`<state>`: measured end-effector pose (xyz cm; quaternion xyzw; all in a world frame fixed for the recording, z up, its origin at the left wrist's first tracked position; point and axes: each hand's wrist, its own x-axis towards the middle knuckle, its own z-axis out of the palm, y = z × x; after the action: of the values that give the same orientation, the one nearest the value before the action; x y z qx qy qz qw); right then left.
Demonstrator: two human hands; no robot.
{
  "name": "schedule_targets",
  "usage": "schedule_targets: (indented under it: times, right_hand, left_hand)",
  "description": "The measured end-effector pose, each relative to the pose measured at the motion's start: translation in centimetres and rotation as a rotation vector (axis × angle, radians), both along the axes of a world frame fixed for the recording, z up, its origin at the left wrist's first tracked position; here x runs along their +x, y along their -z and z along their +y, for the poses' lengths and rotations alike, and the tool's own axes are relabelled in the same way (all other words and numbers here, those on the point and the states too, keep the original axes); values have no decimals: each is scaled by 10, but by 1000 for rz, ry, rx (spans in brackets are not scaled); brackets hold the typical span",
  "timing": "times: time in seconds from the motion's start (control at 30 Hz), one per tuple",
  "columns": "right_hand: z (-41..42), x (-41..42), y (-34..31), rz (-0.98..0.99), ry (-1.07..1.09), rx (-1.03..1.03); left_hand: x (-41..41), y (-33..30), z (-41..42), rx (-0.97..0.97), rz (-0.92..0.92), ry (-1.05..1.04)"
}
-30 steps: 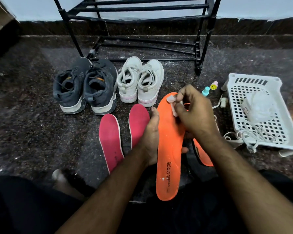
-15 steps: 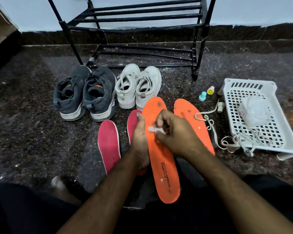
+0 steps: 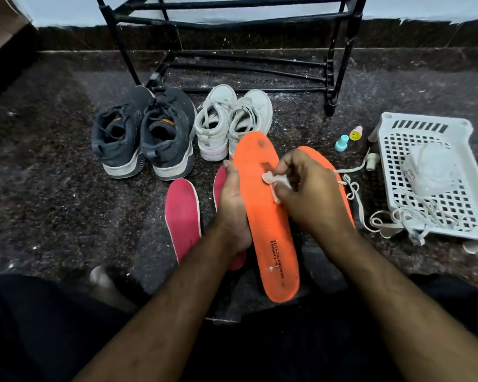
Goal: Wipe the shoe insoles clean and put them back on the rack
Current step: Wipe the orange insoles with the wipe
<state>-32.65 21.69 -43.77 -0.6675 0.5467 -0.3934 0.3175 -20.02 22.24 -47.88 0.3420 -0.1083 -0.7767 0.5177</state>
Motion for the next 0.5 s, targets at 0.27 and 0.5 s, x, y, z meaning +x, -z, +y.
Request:
schedule_targets:
  times: [0.27, 0.5]
  right_hand:
    - [6, 3, -3, 48, -46, 2]
    - [17, 16, -2, 69, -267, 98]
  left_hand:
    - [2, 0, -1, 11, 14, -16]
    - [5, -5, 3, 54, 26, 42]
